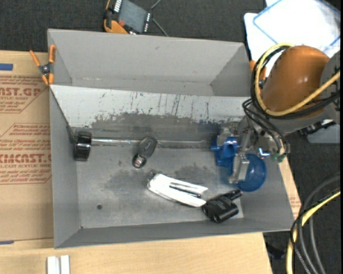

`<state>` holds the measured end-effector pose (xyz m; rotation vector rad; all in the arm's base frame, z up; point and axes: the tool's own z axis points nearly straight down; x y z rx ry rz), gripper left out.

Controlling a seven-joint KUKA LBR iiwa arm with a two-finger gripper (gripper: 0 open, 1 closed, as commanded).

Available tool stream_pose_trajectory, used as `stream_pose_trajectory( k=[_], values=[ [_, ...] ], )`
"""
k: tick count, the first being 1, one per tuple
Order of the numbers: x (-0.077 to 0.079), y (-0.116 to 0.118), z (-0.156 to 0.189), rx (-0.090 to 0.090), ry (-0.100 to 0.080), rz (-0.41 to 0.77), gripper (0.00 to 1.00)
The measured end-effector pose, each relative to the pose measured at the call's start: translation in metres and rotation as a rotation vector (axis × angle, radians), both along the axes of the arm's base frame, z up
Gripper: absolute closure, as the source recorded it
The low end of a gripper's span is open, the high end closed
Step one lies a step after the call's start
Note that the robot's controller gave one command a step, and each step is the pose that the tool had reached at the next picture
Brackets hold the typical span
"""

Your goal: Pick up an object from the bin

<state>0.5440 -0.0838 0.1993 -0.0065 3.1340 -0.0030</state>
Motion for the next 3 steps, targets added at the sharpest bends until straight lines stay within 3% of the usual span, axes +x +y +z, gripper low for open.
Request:
stream_pose_trajectory(
  k=[1, 2, 3],
  values=[
    [0.012, -0.005, -0.049, 0.001, 0.008, 0.239, 0.00],
    [0.032, -0.007, -0.065, -0.002, 0.000, 0.432, 0.00],
    [0.020, -0.027, -0.088, 0.001, 0.007, 0.636, 1.00]
  ],
)
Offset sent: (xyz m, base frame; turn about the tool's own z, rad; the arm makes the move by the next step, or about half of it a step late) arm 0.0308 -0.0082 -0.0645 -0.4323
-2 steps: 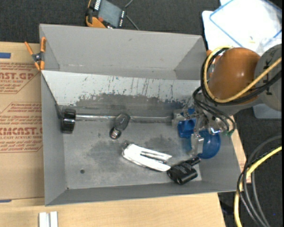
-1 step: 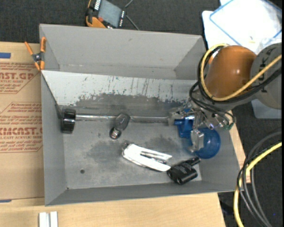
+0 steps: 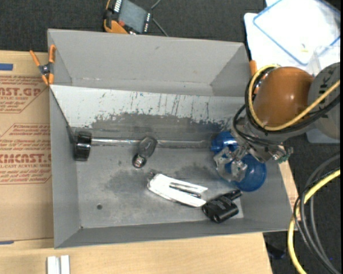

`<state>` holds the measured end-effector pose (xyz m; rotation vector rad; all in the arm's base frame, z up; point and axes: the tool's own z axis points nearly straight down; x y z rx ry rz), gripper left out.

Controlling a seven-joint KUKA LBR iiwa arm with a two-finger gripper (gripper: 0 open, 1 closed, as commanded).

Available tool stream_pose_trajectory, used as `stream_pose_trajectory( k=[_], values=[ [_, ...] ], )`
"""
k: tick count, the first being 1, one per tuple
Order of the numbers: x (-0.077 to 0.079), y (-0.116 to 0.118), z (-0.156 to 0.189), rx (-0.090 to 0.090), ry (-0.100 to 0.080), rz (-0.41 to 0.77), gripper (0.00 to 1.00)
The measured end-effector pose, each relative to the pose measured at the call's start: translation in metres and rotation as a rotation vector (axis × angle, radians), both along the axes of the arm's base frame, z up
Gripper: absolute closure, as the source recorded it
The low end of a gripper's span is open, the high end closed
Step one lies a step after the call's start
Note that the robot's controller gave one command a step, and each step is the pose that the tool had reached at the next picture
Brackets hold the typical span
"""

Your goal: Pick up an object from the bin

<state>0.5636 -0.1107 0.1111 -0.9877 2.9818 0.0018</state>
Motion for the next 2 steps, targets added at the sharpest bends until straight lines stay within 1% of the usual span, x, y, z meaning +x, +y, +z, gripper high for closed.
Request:
stream_pose_trajectory(
  k=[2],
  values=[
    [0.0014, -0.0002, -0.0024, 0.000, -0.002, 0.018, 1.00]
  ],
)
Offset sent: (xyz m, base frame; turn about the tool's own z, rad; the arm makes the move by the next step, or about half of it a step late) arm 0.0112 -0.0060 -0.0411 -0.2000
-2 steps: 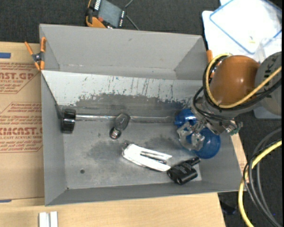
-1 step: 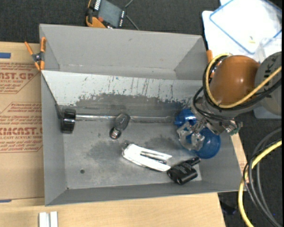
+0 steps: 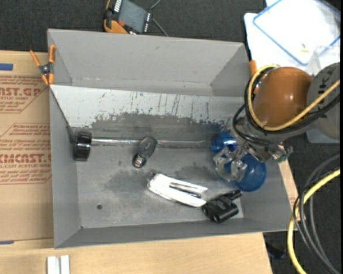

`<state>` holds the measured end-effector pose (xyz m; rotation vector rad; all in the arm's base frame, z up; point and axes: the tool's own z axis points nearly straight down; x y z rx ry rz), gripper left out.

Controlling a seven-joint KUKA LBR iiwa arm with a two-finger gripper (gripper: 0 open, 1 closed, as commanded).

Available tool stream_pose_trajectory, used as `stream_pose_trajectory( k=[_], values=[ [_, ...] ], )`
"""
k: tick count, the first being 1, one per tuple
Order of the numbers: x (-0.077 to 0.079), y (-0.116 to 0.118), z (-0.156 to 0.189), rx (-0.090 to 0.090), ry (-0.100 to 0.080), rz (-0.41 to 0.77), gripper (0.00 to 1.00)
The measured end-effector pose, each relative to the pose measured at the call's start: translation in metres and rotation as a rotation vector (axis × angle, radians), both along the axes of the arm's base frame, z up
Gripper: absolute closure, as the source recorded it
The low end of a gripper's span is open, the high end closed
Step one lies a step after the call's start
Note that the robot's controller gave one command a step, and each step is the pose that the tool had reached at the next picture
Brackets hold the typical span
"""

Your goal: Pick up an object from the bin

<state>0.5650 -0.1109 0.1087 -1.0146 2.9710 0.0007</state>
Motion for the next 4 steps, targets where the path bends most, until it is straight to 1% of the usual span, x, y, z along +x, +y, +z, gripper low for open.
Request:
stream_pose_trajectory(
  k=[1, 2, 3, 4],
  values=[
    [-0.004, -0.004, -0.025, 0.028, -0.003, 0.003, 1.00],
    [0.002, -0.010, -0.009, 0.008, -0.002, 0.184, 1.00],
    [-0.011, -0.019, -0.036, 0.011, -0.004, 0.610, 1.00],
    [-0.009, -0.020, -0.039, 0.014, -0.002, 0.587, 1.00]
  ],
)
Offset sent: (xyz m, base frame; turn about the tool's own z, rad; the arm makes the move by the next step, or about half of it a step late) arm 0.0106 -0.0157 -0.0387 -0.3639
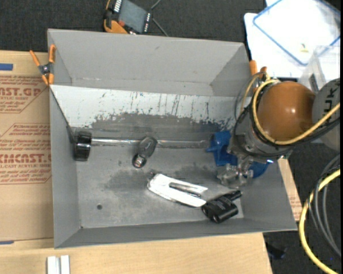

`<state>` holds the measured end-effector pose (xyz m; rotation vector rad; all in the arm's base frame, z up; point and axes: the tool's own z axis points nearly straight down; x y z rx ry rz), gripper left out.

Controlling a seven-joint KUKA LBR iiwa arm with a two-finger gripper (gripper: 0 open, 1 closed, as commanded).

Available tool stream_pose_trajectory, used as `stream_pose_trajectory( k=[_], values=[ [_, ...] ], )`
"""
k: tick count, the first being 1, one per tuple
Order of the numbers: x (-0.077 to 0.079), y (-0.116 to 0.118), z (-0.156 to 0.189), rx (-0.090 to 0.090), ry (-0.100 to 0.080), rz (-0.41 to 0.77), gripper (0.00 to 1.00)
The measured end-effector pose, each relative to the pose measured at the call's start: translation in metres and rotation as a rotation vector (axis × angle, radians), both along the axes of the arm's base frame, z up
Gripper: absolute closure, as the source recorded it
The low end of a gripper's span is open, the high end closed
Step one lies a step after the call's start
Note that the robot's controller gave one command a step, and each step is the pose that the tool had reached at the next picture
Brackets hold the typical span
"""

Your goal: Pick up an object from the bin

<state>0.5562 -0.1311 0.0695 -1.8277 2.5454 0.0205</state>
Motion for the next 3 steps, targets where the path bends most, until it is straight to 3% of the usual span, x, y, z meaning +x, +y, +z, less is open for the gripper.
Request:
stream_pose_trajectory(
  k=[1, 2, 3],
  values=[
    [0.013, 0.000, 0.000, 0.002, -0.002, 0.098, 1.00],
    [0.008, 0.001, 0.000, 0.003, -0.006, 0.222, 1.00],
    [0.016, -0.004, 0.032, 0.004, -0.006, 0.165, 1.00]
  ],
)
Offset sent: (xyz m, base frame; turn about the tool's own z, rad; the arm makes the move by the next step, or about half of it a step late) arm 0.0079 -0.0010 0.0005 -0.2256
